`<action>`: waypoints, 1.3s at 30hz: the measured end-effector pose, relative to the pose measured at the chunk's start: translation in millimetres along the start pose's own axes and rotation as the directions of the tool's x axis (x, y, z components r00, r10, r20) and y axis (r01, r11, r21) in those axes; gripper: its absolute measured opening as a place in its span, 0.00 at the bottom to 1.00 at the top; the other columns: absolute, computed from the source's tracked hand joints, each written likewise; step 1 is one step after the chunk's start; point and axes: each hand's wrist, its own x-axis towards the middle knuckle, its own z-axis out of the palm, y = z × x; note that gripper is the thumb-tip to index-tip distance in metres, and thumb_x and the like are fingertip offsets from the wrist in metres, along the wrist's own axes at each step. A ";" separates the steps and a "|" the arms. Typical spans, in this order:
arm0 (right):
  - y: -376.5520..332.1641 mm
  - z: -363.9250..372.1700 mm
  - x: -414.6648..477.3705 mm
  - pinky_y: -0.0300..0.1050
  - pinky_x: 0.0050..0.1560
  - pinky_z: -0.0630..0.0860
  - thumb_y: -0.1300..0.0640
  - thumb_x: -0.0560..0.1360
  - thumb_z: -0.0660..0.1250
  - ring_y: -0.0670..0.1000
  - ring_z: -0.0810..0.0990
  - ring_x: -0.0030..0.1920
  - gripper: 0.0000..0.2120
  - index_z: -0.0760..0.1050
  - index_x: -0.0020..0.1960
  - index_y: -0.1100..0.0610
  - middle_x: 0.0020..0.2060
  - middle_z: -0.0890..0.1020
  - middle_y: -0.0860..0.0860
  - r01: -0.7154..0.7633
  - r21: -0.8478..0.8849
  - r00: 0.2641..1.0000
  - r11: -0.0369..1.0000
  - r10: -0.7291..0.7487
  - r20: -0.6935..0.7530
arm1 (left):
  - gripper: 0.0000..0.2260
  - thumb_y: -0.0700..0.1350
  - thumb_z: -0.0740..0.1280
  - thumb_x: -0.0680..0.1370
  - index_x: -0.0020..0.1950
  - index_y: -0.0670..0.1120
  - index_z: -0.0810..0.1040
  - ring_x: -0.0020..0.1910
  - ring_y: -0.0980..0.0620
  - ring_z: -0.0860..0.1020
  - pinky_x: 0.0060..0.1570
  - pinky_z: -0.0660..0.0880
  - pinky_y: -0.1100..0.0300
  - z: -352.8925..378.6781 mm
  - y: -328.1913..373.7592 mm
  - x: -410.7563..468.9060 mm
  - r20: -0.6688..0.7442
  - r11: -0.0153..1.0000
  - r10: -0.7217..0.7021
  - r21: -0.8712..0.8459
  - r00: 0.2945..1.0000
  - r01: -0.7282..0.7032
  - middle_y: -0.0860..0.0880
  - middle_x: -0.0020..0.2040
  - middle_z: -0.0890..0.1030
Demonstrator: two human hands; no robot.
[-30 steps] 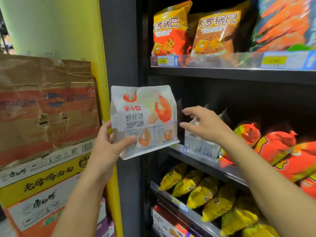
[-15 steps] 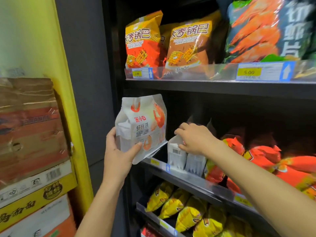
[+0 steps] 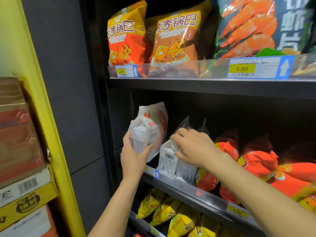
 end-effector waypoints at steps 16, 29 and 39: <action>3.1 5.5 -2.3 0.48 0.51 0.77 0.41 0.82 0.63 0.55 0.76 0.65 0.28 0.64 0.78 0.48 0.73 0.70 0.50 0.027 -0.002 0.999 1.000 -0.028 -0.033 | 0.39 0.53 0.82 0.71 0.78 0.48 0.68 0.71 0.44 0.73 0.67 0.76 0.43 32.4 -42.8 17.3 -0.048 0.930 -0.063 0.360 0.997 0.076 0.46 0.71 0.75; 3.7 0.8 -4.1 0.49 0.55 0.78 0.43 0.83 0.63 0.55 0.73 0.71 0.33 0.55 0.83 0.47 0.79 0.66 0.50 0.046 0.034 0.999 0.998 -0.045 -0.024 | 0.40 0.52 0.80 0.74 0.80 0.47 0.63 0.73 0.45 0.68 0.69 0.75 0.43 26.9 -26.2 4.7 -0.127 0.965 -0.020 0.256 0.992 0.052 0.45 0.74 0.67; 9.3 -0.6 -22.4 0.49 0.57 0.77 0.42 0.83 0.61 0.55 0.75 0.68 0.26 0.65 0.78 0.51 0.71 0.74 0.50 -0.036 -0.039 0.999 0.999 0.035 -0.016 | 0.40 0.60 0.76 0.76 0.81 0.55 0.58 0.77 0.56 0.65 0.71 0.68 0.58 55.8 -2.1 -31.4 0.255 0.972 0.082 0.194 0.964 -0.134 0.55 0.79 0.65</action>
